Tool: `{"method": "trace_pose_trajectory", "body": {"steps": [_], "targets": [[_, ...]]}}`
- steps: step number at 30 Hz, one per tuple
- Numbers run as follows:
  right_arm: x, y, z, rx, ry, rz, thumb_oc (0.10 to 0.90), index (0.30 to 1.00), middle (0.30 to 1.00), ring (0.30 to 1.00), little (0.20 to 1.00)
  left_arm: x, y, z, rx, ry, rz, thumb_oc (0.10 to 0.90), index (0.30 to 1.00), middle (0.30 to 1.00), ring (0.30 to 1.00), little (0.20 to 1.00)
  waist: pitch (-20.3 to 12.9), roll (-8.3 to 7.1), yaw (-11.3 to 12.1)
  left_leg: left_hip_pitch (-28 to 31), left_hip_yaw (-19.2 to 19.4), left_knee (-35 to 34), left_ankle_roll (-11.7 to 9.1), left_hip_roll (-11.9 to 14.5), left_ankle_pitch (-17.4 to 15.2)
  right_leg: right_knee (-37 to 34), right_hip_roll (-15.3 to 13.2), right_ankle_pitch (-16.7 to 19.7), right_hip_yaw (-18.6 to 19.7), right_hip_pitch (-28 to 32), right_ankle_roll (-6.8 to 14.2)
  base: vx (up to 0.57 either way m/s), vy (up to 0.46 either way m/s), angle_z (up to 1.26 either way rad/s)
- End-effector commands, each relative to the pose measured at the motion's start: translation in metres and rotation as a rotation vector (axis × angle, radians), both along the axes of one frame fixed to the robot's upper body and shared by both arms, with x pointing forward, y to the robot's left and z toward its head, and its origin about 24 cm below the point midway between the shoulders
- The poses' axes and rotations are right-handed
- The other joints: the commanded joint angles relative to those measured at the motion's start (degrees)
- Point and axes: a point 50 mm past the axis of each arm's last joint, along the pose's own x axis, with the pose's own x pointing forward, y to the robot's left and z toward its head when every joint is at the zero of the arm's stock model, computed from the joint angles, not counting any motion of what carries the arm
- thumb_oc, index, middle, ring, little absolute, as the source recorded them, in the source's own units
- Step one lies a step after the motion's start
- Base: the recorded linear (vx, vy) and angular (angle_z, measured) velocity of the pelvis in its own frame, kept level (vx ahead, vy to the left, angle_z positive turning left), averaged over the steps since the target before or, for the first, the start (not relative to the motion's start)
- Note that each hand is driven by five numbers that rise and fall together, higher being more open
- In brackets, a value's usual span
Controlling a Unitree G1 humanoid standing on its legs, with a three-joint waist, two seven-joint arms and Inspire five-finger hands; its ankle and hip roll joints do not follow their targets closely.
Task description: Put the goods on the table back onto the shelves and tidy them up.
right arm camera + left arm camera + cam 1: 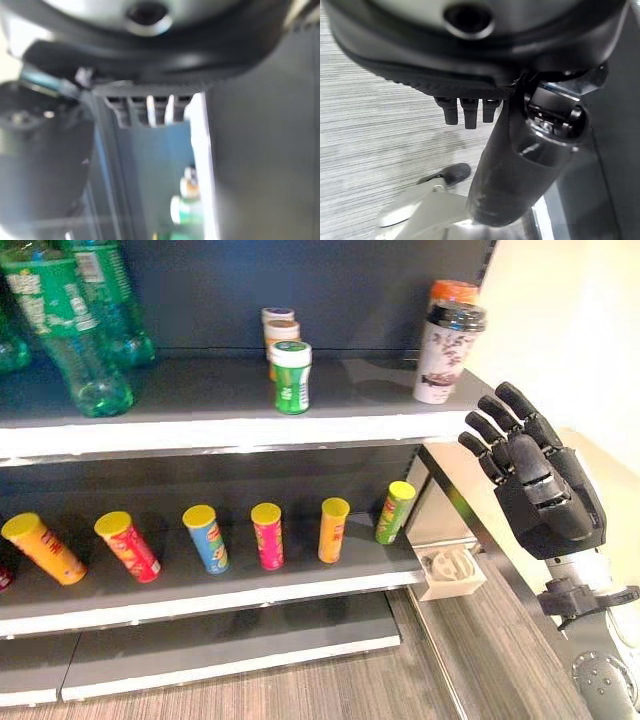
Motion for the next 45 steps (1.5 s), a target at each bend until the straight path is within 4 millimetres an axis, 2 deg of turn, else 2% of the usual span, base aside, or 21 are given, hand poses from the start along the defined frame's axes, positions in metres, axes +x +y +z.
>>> {"method": "trace_pose_trajectory", "body": {"steps": [1, 2, 5, 6, 7, 8, 12, 13, 15, 19, 20, 21, 22, 23, 25, 35, 36, 37, 45], "targets": [[-0.003, 0.0, 0.047, 0.011, -0.267, 0.052, 0.8, 0.9, 0.9, 0.9, 0.9, 0.04, -0.008, 0.005, -0.035, -0.114, -0.102, 0.8, 0.9, 0.9, 0.9, 0.9, -1.0, 0.47, 2.3, 3.8, -0.3, 0.5, -1.8, 2.6, -5.4, 0.7, -2.5, 5.3, -3.0, -3.9, 1.4, 0.0, 0.0, 0.0], [-0.004, -0.001, 0.038, -0.017, -0.212, 0.064, 0.8, 0.9, 0.9, 0.9, 0.9, 0.042, -0.009, 0.005, -0.04, -0.121, -0.116, 0.8, 0.9, 0.9, 0.9, 0.9, -0.7, 0.68, 1.7, 4.0, 0.0, 0.5, -1.9, 2.7, -5.6, 0.7, -2.4, 5.3, -2.7, -3.8, 1.4, 0.0, 0.0, 0.0], [-0.004, -0.001, 0.038, -0.017, -0.212, 0.063, 0.8, 0.9, 0.9, 0.9, 0.9, 0.042, -0.009, 0.005, -0.04, -0.121, -0.116, 0.8, 0.9, 0.9, 0.9, 0.9, -0.9, 0.61, 1.7, 3.7, 0.0, 0.5, -1.8, 2.6, -5.4, 0.6, -2.5, 5.4, -2.7, -4.1, 1.4, 0.0, 0.003, -0.11], [-0.008, -0.006, 0.023, -0.067, -0.104, 0.089, 0.8, 0.9, 0.9, 0.9, 0.9, 0.045, -0.011, 0.006, -0.055, -0.135, -0.133, 0.8, 0.9, 0.9, 0.9, 0.9, -0.4, 0.78, 0.7, 4.0, 0.4, 0.5, -1.9, 2.7, -5.5, 0.7, -2.3, 5.6, -2.1, -4.4, 1.5, -0.01, 0.013, -0.12], [-0.011, -0.011, -0.012, -0.062, 0.064, 0.077, 0.8, 0.9, 0.9, 0.9, 0.9, 0.046, -0.012, 0.007, -0.062, -0.139, -0.155, 0.8, 0.9, 0.9, 0.9, 0.9, -0.3, 0.72, 0.1, 3.5, 0.8, 0.5, -1.8, 2.5, -5.3, 0.7, -2.5, 6.0, -1.6, -4.9, 1.5, -0.02, 0.012, -0.08], [-0.013, -0.015, -0.028, -0.064, 0.147, 0.07, 0.8, 0.9, 0.9, 0.9, 0.9, 0.047, -0.012, 0.008, -0.064, -0.146, -0.157, 0.8, 0.9, 0.9, 0.9, 0.9, -0.2, 0.63, -0.1, 3.5, 0.8, 0.5, -1.8, 2.5, -5.2, 0.7, -2.5, 6.1, -1.6, -5.1, 1.5, -0.01, 0.01, -0.1], [-0.025, -0.03, -0.071, -0.188, 0.398, 0.041, 0.8, 0.9, 0.9, 0.9, 0.9, 0.051, -0.012, 0.009, -0.074, -0.16, -0.181, 0.8, 0.9, 0.9, 0.9, 0.9, 0.1, 0.43, -0.6, 3.2, 1.0, 0.5, -1.9, 2.4, -5.2, 0.7, -2.5, 6.4, -1.4, -5.4, 1.7, 0.0, -0.001, -0.11], [-0.03, -0.035, -0.087, -0.181, 0.474, 0.014, 0.8, 0.9, 0.9, 0.9, 0.9, 0.051, -0.012, 0.01, -0.076, -0.161, -0.19, 0.8, 0.9, 0.9, 0.9, 0.9, 0.3, 0.45, -0.7, 3.4, 1.0, 0.5, -2.0, 2.5, -5.3, 0.7, -2.5, 6.4, -1.4, -5.2, 1.7, -0.01, -0.007, -0.07], [-0.037, -0.035, -0.101, -0.188, 0.546, 0.031, 0.8, 0.9, 0.9, 0.9, 0.9, 0.052, -0.011, 0.011, -0.076, -0.165, -0.196, 0.8, 0.9, 0.9, 0.9, 0.9, 0.3, 0.34, -0.7, 2.9, 0.8, 0.5, -1.9, 2.4, -5.1, 0.7, -2.6, 6.5, -1.7, -5.5, 1.7, 0.0, -0.009, -0.06], [-0.057, -0.041, -0.147, -0.204, 0.772, 0.023, 0.8, 0.9, 0.9, 0.9, 0.9, 0.053, -0.009, 0.013, -0.069, -0.169, -0.225, 0.8, 0.9, 0.9, 0.9, 0.9, 0.6, 0.19, -0.3, 2.9, 0.2, 0.5, -2.1, 2.4, -5.0, 0.7, -2.7, 6.3, -2.4, -4.8, 1.7, 0.0, -0.005, 0.0], [-0.063, -0.043, -0.16, -0.274, 0.839, 0.018, 0.8, 0.9, 0.9, 0.9, 0.9, 0.053, -0.009, 0.014, -0.068, -0.169, -0.232, 0.8, 0.9, 0.9, 0.9, 0.9, 0.6, 0.18, 0.0, 2.9, 0.1, 0.5, -2.1, 2.4, -5.0, 0.7, -2.7, 6.2, -2.6, -4.7, 1.7, 0.0, -0.005, 0.07], [-0.063, -0.043, -0.16, -0.274, 0.838, 0.019, 0.8, 0.9, 0.9, 0.9, 0.9, 0.053, -0.008, 0.014, -0.067, -0.169, -0.232, 0.8, 0.9, 0.9, 0.9, 0.9, 0.5, 0.12, -0.1, 2.7, 0.1, 0.5, -2.1, 2.4, -4.9, 0.7, -2.8, 6.3, -2.6, -4.9, 1.7, 0.0, -0.013, 0.08], [-0.07, -0.045, -0.179, -0.399, 0.94, 0.015, 0.8, 0.9, 0.9, 0.9, 0.9, 0.055, -0.008, 0.015, -0.064, -0.177, -0.248, 0.8, 0.9, 0.9, 0.9, 0.9, 0.6, 0.12, 0.2, 2.7, 0.0, 0.5, -2.2, 2.4, -5.0, 0.6, -2.8, 6.2, -2.9, -4.6, 1.7, 0.01, -0.022, 0.08], [-0.074, -0.044, -0.189, -0.482, 0.978, 0.015, 0.8, 0.9, 0.9, 0.9, 0.9, 0.056, -0.008, 0.016, -0.063, -0.182, -0.253, 0.8, 0.9, 0.9, 0.9, 0.9, 0.8, 0.25, 0.5, 3.0, 0.0, 0.5, -2.2, 2.5, -5.0, 0.6, -2.6, 6.0, -3.0, -4.3, 1.7, 0.01, -0.028, 0.07], [-0.077, -0.037, -0.208, -0.528, 1.038, -0.001, 0.8, 0.9, 0.9, 0.9, 0.9, 0.057, -0.007, 0.017, -0.052, -0.187, -0.254, 0.8, 0.9, 0.9, 0.9, 0.9, 0.9, 0.4, 0.8, 3.0, -0.3, 0.5, -2.2, 2.6, -4.9, 0.6, -2.5, 5.8, -3.2, -4.1, 1.7, 0.01, -0.019, 0.08], [-0.077, -0.037, -0.208, -0.528, 1.038, 0.0, 0.8, 0.9, 0.9, 0.9, 0.9, 0.058, -0.006, 0.017, -0.051, -0.188, -0.254, 0.8, 0.9, 0.9, 0.9, 0.9, 0.9, 0.37, 0.8, 3.0, -0.3, 0.5, -2.2, 2.6, -4.9, 0.6, -2.5, 5.8, -3.2, -4.1, 1.7, 0.0, -0.004, 0.01], [-0.076, -0.019, -0.236, -0.458, 1.098, -0.054, 0.8, 0.9, 0.9, 0.9, 0.9, 0.063, -0.006, 0.019, -0.025, -0.213, -0.236, 0.8, 0.9, 0.9, 0.9, 0.9, 0.8, 0.81, 1.5, 3.0, -0.7, 0.5, -2.2, 2.7, -4.8, 0.6, -2.5, 5.5, -3.9, -3.4, 1.6, 0.05, -0.096, 0.01], [-0.07, 0.001, -0.27, -0.466, 1.186, -0.181, 0.8, 0.9, 0.9, 0.9, 0.9, 0.072, -0.012, 0.019, -0.016, -0.254, -0.19, 0.8, 0.9, 0.9, 0.9, 0.9, 0.4, 1.64, 2.4, 3.4, -1.4, 0.5, -2.2, 2.9, -4.9, 0.4, -2.1, 4.8, -5.0, -2.4, 1.2, 0.06, -0.099, 0.05], [-0.057, 0.013, -0.285, -0.472, 1.249, -0.253, 0.8, 0.9, 0.9, 0.9, 0.9, 0.086, -0.023, 0.02, -0.033, -0.302, -0.141, 0.8, 0.9, 0.9, 0.9, 0.9, 0.2, 2.07, 3.0, 3.4, -2.1, 0.5, -2.4, 3.1, -4.7, 0.3, -2.1, 4.4, -6.0, -1.5, 0.9, 0.0, -0.018, 0.19]]}}
